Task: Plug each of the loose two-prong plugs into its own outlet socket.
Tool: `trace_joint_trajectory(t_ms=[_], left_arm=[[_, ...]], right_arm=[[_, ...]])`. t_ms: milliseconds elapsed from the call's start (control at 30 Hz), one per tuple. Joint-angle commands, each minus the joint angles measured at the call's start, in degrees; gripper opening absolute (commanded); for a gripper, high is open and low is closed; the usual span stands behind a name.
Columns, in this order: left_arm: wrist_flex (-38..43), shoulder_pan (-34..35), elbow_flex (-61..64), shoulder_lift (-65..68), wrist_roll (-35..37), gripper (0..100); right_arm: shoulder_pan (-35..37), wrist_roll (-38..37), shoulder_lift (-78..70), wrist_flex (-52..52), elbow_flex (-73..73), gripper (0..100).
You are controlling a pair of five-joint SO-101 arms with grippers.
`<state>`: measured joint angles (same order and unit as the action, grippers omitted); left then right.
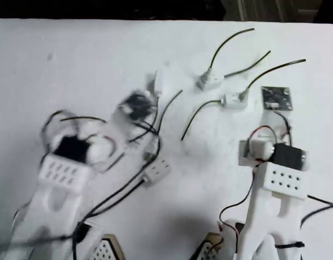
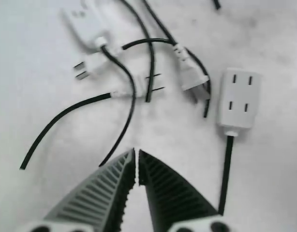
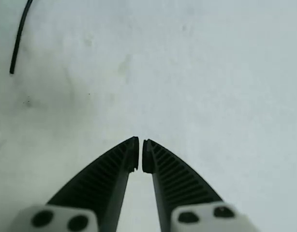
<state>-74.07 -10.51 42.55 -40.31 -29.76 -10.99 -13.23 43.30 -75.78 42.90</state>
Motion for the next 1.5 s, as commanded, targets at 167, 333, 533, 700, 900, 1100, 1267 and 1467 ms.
trace_joint_trajectory(t_ms=[167, 333, 533, 700, 900, 1100, 1267, 1467], left_arm=[[10.90, 21.85, 19.34, -25.01, 9.05, 2], [12.40, 25.45, 29.27, -35.82, 9.32, 2], [11.96, 25.45, 38.95, -48.57, 9.41, 2], [11.69, 25.45, 45.19, -57.19, 9.49, 2], [5.19, 25.45, 46.24, -63.96, 9.49, 2], [7.47, 25.45, 51.60, -63.60, 9.05, 2], [9.58, 25.45, 54.42, -63.34, 9.05, 2], [3.34, 25.80, 54.51, -63.34, 9.23, 2]], right_arm=[[18.77, 6.95, 1.10, -0.13, -2.55, 2.1], [29.05, 8.18, 1.10, 0.04, -2.55, 2.1], [37.14, 11.34, 1.01, 4.44, -2.29, 2.2], [41.45, 14.95, -3.91, 6.02, -3.78, 2.2], [44.79, 19.78, -19.38, 6.37, -11.08, 9.4], [46.55, 20.75, -31.52, 6.81, -19.60, 9.1], [46.02, 23.03, -39.60, 9.98, -23.21, 9.1], [45.49, 23.03, -42.95, 10.33, -25.05, 9.1]])
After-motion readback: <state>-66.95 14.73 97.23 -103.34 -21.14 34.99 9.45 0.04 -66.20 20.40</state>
